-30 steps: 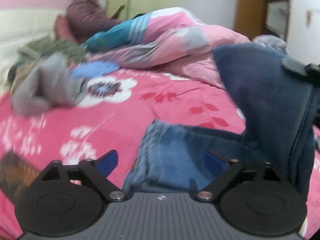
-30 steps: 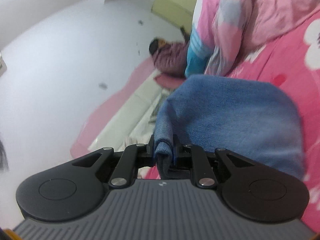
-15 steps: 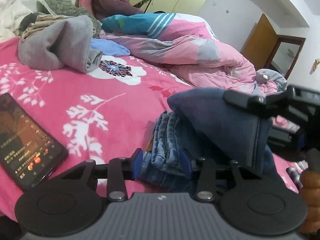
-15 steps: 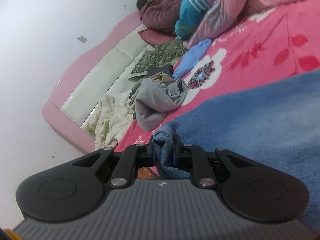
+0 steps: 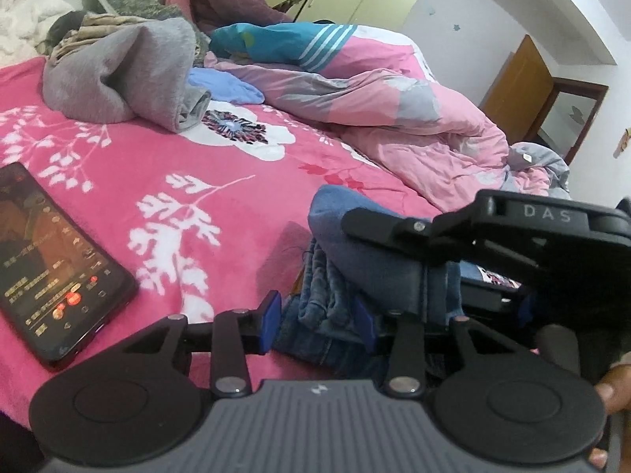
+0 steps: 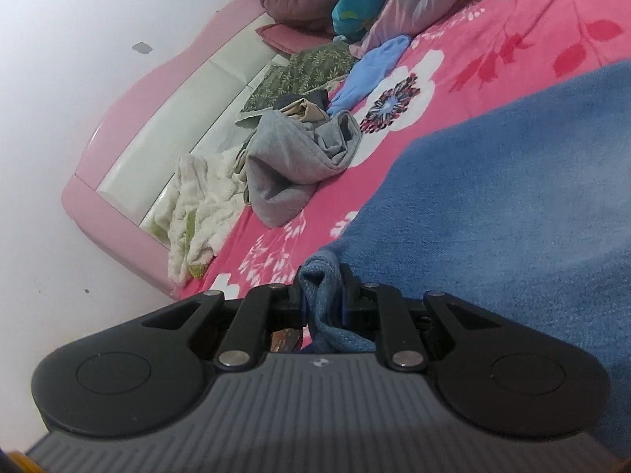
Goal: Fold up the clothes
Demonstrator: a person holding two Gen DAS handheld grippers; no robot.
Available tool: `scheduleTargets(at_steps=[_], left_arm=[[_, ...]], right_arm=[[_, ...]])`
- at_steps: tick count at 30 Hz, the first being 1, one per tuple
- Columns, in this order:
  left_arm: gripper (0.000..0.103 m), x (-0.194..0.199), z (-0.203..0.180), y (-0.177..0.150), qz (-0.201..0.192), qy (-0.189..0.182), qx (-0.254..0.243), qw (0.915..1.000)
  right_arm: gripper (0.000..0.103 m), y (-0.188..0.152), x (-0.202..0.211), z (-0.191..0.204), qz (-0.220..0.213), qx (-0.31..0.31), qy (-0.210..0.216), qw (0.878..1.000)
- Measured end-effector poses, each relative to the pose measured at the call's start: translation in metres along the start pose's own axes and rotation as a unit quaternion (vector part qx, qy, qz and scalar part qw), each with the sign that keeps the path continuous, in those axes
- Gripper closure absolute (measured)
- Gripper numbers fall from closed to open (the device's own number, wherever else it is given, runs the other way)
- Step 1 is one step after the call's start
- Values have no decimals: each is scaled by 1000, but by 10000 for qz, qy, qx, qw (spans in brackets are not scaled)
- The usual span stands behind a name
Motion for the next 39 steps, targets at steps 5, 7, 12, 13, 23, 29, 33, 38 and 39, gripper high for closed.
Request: scheduleTargets(at_steps=[5, 7, 12, 13, 23, 29, 33, 38, 39], left_arm=[[41, 27, 15, 2, -39, 171, 320, 9993], [41, 39, 21, 3, -59, 241, 453, 9987], [37, 67, 29, 19, -396, 125, 836, 9956], [35, 70, 28, 24, -439, 26, 877, 9952], [83, 4, -7, 26, 332, -299, 808, 9957], [90, 1, 3, 19, 375, -78, 864, 9955], [87, -9, 23, 7, 577, 65, 1025, 9930], [70, -15, 39, 5, 673, -74, 1285, 9894], [69, -16, 41, 4, 704, -120, 1377, 9879]], right_arm=[[46, 2, 9, 3, -93, -523, 865, 9948], [44, 3, 15, 11, -129, -611, 1300, 9895], [44, 12, 54, 7, -552, -823, 1555, 9829], [44, 14, 68, 2, -703, -856, 1527, 9820], [44, 6, 222, -95, -1975, -1603, -210, 9669], [44, -10, 230, -108, -1881, -1833, -293, 9645], [44, -5, 207, -112, -1474, -1770, -369, 9724], [43, 6, 165, -116, -690, -1528, -397, 9850], [43, 7, 154, -119, -497, -1583, -359, 9855]])
Point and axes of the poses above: each gripper's, at about its wrist camera, not at the fingertips, and x roughly against the way its jaws point, z to its left, y to its top, the point moved 5 cm from there along -x, roughly the way its jaws point, and after that the axes turned 4 degrees about y, right-handed, at the moved point
